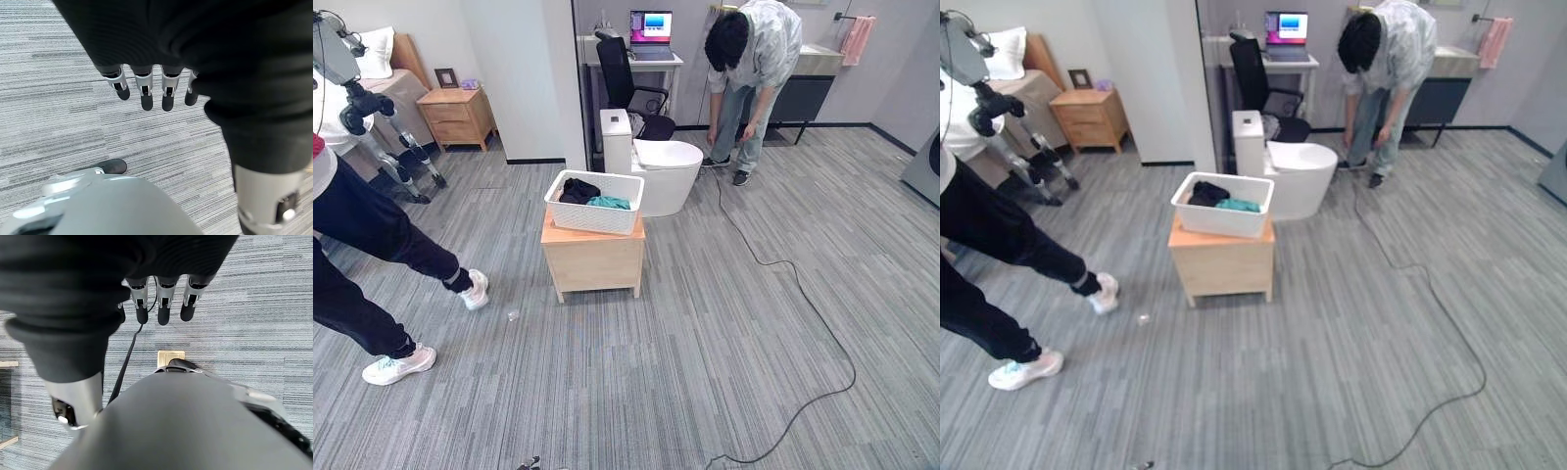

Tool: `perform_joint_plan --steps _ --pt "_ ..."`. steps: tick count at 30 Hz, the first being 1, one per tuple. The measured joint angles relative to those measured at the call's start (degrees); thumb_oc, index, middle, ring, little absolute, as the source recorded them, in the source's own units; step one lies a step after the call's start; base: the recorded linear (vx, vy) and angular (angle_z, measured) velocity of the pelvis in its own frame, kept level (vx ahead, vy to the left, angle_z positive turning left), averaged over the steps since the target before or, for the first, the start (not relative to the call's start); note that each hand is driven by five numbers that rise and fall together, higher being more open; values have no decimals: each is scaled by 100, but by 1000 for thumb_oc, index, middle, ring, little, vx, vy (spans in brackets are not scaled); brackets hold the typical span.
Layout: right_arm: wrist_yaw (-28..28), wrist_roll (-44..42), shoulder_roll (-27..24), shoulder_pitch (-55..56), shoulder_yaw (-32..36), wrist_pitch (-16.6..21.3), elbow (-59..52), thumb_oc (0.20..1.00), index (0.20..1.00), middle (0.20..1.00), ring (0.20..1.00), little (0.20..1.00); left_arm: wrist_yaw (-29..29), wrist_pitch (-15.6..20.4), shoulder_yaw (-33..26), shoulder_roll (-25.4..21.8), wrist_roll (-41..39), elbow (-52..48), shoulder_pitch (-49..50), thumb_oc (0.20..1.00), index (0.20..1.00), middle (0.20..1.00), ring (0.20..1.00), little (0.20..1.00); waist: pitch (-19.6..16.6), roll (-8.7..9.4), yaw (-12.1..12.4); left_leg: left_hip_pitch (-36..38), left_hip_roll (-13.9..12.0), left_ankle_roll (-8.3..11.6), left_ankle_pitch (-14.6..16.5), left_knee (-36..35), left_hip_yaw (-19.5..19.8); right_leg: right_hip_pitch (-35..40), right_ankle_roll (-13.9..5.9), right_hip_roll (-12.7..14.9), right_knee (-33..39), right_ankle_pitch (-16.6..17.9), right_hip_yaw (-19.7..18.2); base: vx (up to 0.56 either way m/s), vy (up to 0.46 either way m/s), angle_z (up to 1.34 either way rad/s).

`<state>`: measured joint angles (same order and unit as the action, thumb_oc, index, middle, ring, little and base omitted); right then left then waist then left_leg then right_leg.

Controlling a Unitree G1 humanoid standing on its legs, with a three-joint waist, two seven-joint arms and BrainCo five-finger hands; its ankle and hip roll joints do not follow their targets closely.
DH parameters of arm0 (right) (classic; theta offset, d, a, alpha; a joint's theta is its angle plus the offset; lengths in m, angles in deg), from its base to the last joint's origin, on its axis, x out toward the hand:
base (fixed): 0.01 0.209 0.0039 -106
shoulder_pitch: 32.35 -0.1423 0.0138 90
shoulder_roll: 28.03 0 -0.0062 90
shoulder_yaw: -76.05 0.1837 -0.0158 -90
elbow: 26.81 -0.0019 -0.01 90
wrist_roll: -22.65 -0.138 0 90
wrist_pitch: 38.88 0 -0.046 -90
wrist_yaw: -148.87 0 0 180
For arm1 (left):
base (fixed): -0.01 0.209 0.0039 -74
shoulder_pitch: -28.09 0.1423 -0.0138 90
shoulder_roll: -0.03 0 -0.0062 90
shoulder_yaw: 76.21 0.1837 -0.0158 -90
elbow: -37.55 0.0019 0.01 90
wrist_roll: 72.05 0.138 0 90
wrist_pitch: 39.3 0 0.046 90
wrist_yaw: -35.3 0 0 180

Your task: Grab the laundry basket,head to the washer,open it,put in the laundry and shut it.

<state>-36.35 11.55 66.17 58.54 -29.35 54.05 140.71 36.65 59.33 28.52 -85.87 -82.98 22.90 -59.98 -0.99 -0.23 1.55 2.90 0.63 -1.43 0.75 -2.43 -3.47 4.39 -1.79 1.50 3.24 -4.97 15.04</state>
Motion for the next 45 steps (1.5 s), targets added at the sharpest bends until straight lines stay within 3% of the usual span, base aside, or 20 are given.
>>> perform_joint_plan --steps 39,42,44,45 --pt "1 1 -51 -1 23 17 55 1000 1000 1000 1000 1000 -2 4 -43 -2 -28 -8 24 1000 1000 1000 1000 1000 145 -80 -1 -24 -29 47 -29 -1 44 105 7 -62 216 133 34 -2 -19 1" --pt "11 -16 -51 -5 53 39 58 1000 1000 1000 1000 1000 -2 5 -42 -5 -42 -28 -15 1000 1000 1000 1000 1000 179 -58 -9 -116 -35 96 -53 13 162 70 17 -77 216 126 137 -27 -137 21" --pt "19 -45 -57 -107 99 71 162 1000 1000 1000 1000 1000 -6 9 -46 -3 -60 -49 -55 1000 1000 1000 1000 1000 376 -13 35 -275 -72 229 -49 268 283 67 121 -134 216 85 190 -68 -160 17" --pt "21 -50 -66 -143 134 76 161 1000 1000 1000 1000 1000 -7 11 -86 5 -187 -18 -77 1000 1000 1000 1000 1000 432 21 56 -525 -89 421 43 658 308 -26 202 -217 88 51 292 -78 -156 25"
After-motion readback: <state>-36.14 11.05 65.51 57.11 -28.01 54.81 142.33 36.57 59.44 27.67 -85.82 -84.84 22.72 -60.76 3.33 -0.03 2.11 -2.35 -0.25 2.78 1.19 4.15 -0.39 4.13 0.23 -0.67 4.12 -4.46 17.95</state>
